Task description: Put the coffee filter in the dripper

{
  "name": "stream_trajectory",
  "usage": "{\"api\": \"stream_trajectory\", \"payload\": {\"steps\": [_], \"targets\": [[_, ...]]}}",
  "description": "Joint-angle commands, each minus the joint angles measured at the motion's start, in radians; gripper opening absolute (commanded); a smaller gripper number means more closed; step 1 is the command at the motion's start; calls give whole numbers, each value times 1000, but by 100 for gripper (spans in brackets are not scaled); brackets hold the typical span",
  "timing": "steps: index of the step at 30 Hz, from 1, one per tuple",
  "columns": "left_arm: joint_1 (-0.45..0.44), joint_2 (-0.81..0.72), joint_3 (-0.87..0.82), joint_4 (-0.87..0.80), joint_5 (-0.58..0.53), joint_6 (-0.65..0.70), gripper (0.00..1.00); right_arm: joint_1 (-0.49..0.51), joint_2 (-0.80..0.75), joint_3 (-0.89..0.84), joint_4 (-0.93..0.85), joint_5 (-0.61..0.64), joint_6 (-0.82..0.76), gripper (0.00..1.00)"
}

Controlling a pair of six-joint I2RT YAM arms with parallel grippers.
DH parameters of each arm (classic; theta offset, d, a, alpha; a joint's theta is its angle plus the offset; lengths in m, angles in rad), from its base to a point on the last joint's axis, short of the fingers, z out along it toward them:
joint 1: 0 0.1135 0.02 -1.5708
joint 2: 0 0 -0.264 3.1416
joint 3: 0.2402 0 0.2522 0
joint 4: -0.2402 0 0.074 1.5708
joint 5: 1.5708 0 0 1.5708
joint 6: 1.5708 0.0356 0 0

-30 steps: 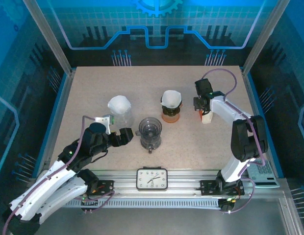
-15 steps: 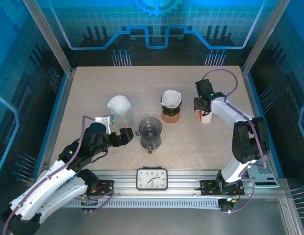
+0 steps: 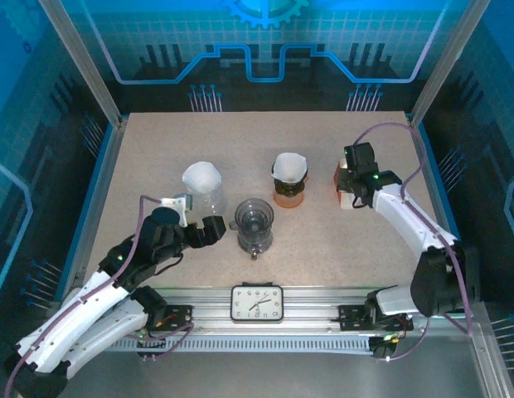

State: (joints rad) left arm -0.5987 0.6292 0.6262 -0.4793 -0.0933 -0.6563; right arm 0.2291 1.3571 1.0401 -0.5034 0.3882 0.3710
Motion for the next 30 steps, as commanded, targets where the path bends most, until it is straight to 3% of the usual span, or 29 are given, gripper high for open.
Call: {"api": "stream_trajectory", "payload": {"steps": [1, 17, 24, 30], "targets": [[-3, -17, -19, 36, 10, -25, 99, 10, -84, -24, -29, 5, 44, 0], [-3, -33, -21, 51, 37, -51, 99, 93, -396, -26, -141, -131, 109, 0], [-3, -14, 18, 7, 27, -33, 99, 107, -521, -26, -104, -350, 82, 0], [-3, -9, 28, -21, 27, -10, 99, 159, -487, 50, -170, -545, 42, 0]]}}
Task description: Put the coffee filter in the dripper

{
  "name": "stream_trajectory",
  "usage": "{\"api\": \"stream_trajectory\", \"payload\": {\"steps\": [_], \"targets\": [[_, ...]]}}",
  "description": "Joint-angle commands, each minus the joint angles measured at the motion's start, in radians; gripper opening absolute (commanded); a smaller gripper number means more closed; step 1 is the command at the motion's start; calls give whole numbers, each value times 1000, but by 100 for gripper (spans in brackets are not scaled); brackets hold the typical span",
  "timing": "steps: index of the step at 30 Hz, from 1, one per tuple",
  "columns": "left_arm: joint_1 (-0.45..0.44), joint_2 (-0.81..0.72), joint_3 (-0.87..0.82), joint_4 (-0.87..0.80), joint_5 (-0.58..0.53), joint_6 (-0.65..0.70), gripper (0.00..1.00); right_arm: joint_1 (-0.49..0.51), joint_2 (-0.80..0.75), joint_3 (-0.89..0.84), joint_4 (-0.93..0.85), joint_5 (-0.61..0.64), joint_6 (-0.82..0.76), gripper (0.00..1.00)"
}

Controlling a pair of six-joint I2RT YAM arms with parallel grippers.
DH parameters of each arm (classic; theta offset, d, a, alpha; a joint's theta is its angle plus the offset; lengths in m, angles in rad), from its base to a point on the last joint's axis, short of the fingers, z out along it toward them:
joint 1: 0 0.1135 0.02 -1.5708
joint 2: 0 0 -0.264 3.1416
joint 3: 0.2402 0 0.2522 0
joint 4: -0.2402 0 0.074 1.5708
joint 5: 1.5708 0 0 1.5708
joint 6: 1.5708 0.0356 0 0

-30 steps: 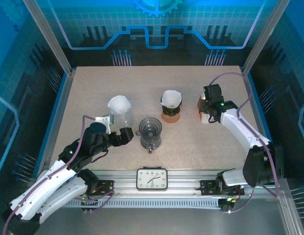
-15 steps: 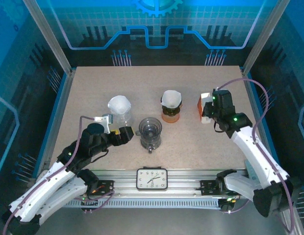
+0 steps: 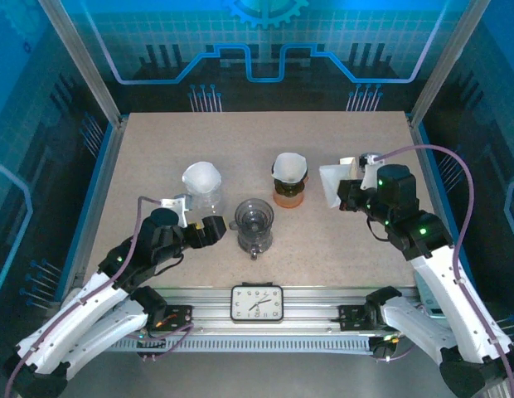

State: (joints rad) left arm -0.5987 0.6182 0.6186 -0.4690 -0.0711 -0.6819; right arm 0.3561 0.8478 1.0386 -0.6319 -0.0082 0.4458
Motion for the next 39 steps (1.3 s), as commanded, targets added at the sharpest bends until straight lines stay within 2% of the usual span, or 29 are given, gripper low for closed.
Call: {"api": "stream_trajectory", "payload": {"steps": [1, 9, 15, 27, 39], "targets": [[-3, 6, 40, -40, 4, 21, 99, 54, 37, 66, -59, -167, -39, 0], [-3, 39, 93, -95, 73, 79, 99, 316, 210, 246, -270, -149, -99, 0], [-3, 69, 106, -91, 142, 88, 99, 432, 364, 424, -448, -82, -120, 0], [-3, 101, 105, -118, 218, 103, 99, 544, 730, 820, -756, 92, -170, 0], [-3, 110, 98, -141, 237, 103, 99, 588, 1029, 1160, -949, 137, -221, 0]]}}
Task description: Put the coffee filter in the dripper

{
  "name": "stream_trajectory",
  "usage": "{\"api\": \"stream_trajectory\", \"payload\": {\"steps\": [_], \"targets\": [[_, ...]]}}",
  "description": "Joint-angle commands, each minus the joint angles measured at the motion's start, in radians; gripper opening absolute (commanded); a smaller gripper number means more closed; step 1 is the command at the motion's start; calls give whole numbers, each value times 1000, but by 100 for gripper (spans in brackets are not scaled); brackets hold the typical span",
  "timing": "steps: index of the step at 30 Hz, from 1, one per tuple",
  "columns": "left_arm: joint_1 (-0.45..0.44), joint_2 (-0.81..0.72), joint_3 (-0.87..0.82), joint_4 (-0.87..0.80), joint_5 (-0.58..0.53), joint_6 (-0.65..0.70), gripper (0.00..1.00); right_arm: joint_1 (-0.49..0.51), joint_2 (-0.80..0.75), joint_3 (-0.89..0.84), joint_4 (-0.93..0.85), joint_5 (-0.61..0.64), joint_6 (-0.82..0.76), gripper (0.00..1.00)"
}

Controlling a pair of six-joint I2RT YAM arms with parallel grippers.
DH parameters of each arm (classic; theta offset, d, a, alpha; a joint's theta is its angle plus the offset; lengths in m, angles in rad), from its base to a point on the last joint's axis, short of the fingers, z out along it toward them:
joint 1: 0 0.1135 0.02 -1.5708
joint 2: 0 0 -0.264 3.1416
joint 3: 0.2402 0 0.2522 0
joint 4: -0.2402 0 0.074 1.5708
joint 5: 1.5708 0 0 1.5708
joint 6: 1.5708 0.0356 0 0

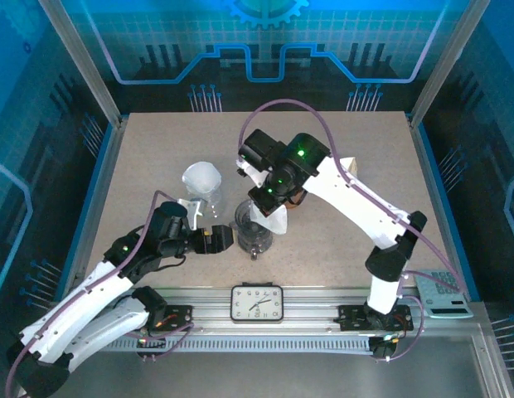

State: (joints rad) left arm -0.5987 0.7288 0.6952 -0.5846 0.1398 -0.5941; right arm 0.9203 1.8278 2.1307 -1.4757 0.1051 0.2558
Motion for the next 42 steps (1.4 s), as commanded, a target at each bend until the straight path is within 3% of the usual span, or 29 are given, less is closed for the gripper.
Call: {"api": "stream_trajectory", "payload": {"steps": [1, 14, 33, 42], "targets": [[-3, -2, 20, -26, 24, 15, 99, 26, 63, 82, -113, 23, -33, 0], [-3, -8, 7, -8, 49, -6, 99, 51, 213, 200, -141, 0, -53, 0], [-3, 0, 6, -6, 56, -16, 99, 55, 159, -80, 75, -36, -29, 2], [-3, 1, 12, 2, 65, -35, 99, 51, 90, -110, 128, -10, -23, 31]]}}
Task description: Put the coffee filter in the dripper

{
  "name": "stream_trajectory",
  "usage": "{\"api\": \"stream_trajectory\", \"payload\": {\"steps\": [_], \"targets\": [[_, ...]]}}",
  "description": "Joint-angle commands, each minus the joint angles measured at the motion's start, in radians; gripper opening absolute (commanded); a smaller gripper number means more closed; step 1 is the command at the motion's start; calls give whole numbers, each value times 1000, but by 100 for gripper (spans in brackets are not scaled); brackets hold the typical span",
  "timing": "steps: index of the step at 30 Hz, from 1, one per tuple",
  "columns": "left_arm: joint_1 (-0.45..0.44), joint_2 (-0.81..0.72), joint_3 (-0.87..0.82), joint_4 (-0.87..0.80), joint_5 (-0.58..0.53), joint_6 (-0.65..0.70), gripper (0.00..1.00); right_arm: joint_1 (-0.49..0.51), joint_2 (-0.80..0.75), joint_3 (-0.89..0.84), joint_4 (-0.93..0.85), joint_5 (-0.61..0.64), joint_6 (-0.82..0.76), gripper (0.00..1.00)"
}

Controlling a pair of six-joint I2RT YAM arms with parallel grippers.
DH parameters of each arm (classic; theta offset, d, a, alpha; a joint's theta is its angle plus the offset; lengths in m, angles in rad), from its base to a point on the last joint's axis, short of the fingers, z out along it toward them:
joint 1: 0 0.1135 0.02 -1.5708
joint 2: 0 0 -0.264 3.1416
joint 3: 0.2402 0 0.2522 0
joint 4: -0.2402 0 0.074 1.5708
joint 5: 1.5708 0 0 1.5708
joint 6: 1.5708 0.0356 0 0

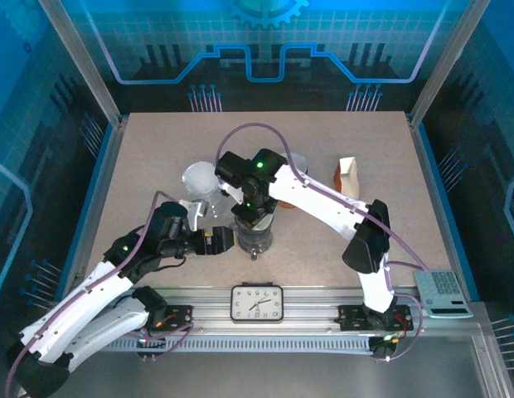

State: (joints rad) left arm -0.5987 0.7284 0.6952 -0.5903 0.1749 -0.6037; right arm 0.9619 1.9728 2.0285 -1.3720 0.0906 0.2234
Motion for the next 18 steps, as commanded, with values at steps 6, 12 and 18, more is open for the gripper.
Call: {"api": "stream_trajectory", "payload": {"steps": [6, 12, 18], "targets": [[-3, 6, 19, 12, 34, -36, 99, 3, -139, -66, 82, 16, 26, 50], [-3, 18, 44, 21, 46, -44, 99, -8, -259, -164, 183, 19, 50, 59], [-1, 99, 159, 14, 41, -17, 87, -54, -393, -329, 305, 53, 108, 60]]}}
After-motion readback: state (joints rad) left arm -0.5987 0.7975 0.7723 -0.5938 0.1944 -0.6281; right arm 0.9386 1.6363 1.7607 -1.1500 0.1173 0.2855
